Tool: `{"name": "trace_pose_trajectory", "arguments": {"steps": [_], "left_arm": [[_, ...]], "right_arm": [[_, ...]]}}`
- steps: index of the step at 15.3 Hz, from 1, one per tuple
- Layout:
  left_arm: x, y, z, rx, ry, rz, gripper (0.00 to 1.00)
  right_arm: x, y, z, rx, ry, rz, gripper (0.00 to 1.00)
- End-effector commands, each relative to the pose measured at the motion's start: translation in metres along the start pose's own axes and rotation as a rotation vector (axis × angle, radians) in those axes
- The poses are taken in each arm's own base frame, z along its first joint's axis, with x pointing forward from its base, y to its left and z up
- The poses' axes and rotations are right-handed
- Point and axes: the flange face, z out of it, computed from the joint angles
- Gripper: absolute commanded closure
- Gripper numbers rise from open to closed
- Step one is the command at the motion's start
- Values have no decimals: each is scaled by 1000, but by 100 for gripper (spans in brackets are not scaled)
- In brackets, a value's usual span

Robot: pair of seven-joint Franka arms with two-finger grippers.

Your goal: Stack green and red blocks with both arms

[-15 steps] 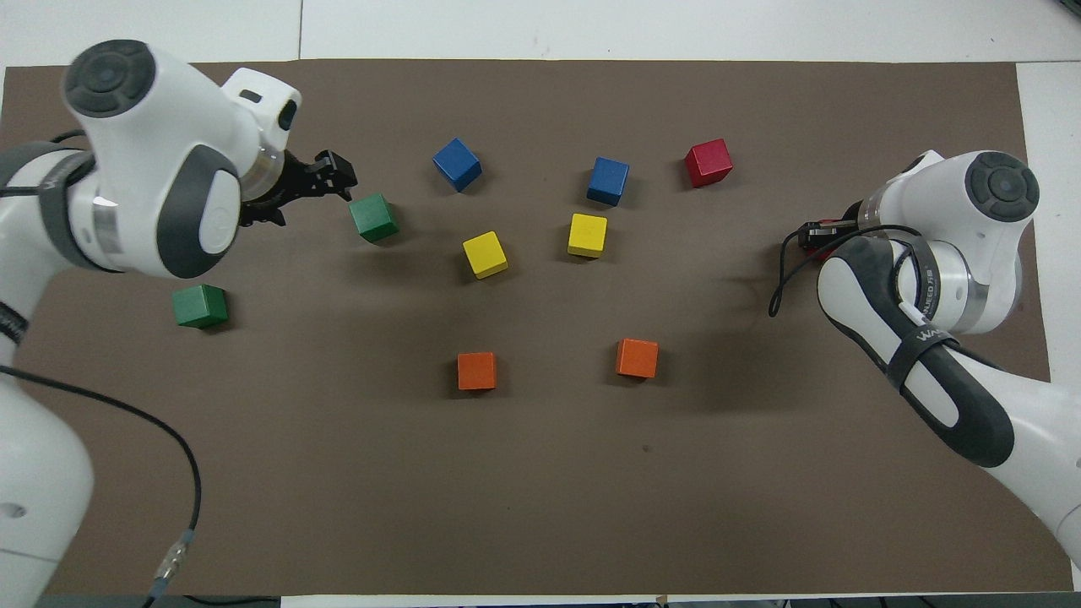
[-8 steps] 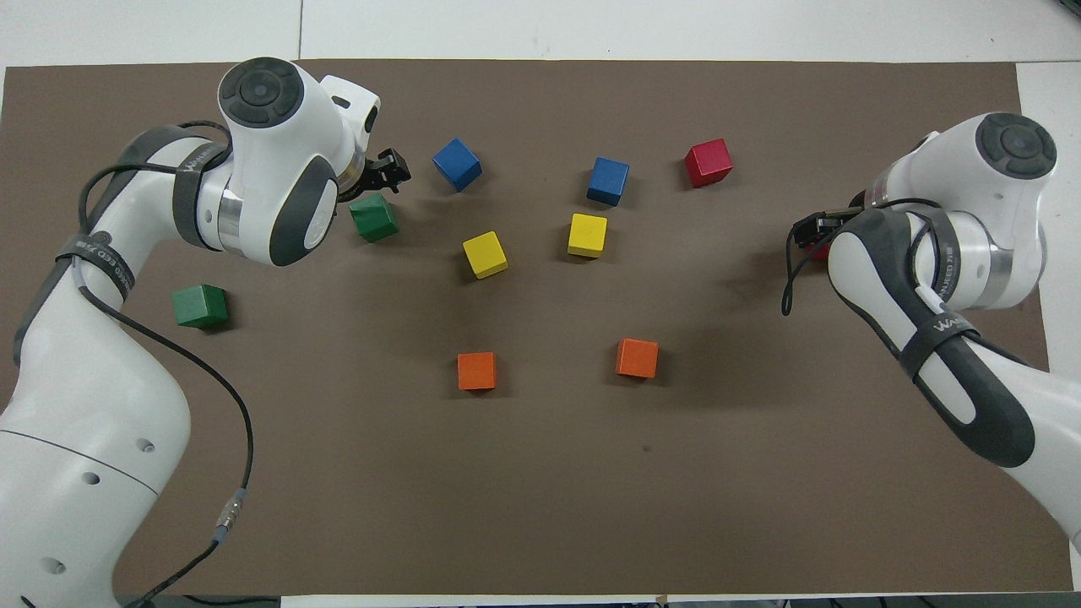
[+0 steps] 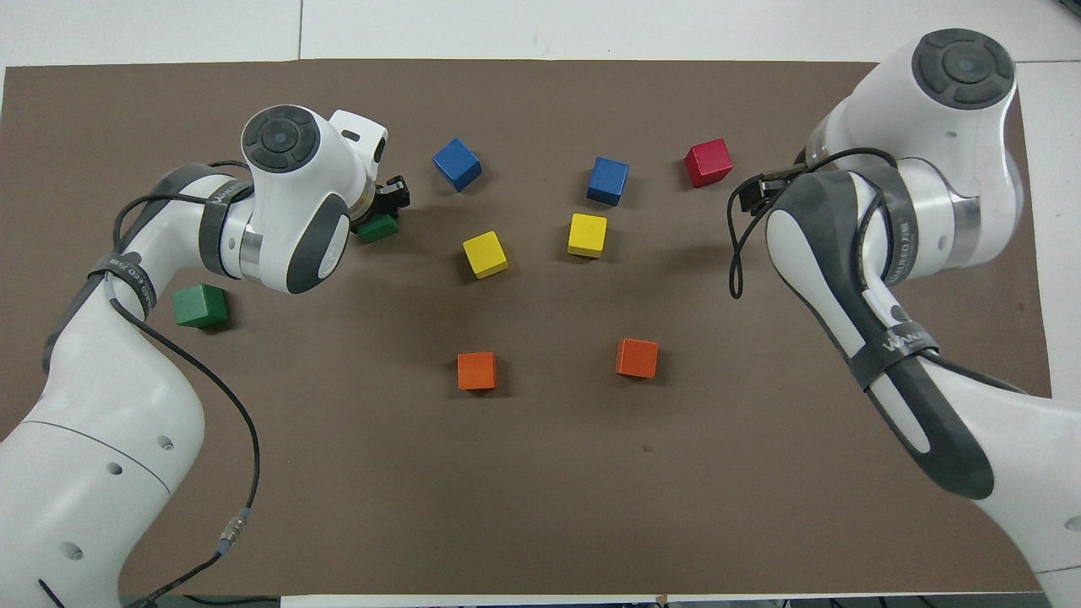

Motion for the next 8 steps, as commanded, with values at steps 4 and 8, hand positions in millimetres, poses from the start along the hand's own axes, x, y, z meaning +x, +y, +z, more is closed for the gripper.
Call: {"name": "trace_pose_trajectory", "arguments": {"steps": [4, 8], "left_arm": [[18, -55, -45, 73, -32, 27, 100], [39, -136, -52, 83, -91, 186, 100]], "right_arm": [[62, -31, 35, -35, 37, -47, 0], [82, -47, 58, -11, 63, -65, 0]]}}
